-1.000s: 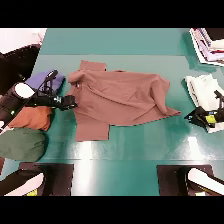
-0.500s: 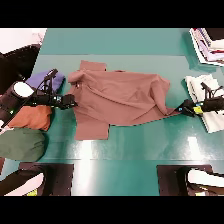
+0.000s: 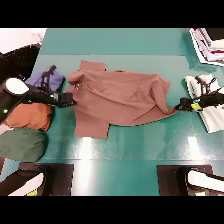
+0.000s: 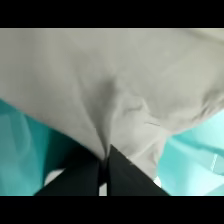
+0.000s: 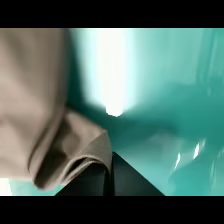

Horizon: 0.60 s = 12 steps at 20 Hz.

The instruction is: Fold the shirts.

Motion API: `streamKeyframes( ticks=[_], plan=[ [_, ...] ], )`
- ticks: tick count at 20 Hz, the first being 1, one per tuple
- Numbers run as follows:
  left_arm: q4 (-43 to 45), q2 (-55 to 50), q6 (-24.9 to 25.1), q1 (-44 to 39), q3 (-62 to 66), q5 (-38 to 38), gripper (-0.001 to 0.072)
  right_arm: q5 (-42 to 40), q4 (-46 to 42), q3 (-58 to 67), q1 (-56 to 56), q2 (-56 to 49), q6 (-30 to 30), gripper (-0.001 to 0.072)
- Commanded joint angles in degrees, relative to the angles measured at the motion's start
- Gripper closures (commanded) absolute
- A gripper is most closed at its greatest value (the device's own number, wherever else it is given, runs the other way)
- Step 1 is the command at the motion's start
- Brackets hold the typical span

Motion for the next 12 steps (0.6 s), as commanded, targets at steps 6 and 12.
streamKeyframes(
  ticks=[6,12],
  plan=[
    [10.7,13.9,-5.5,0.0,36.0,-5.7,0.0682,1.2,0.1,20.5,0.2,25.0,4.8,0.0698],
    [11.5,13.9,-5.5,0.0,64.9,-1.8,0.0682,-3.3,-0.7,38.3,0.2,34.0,7.7,0.0698]
  ],
)
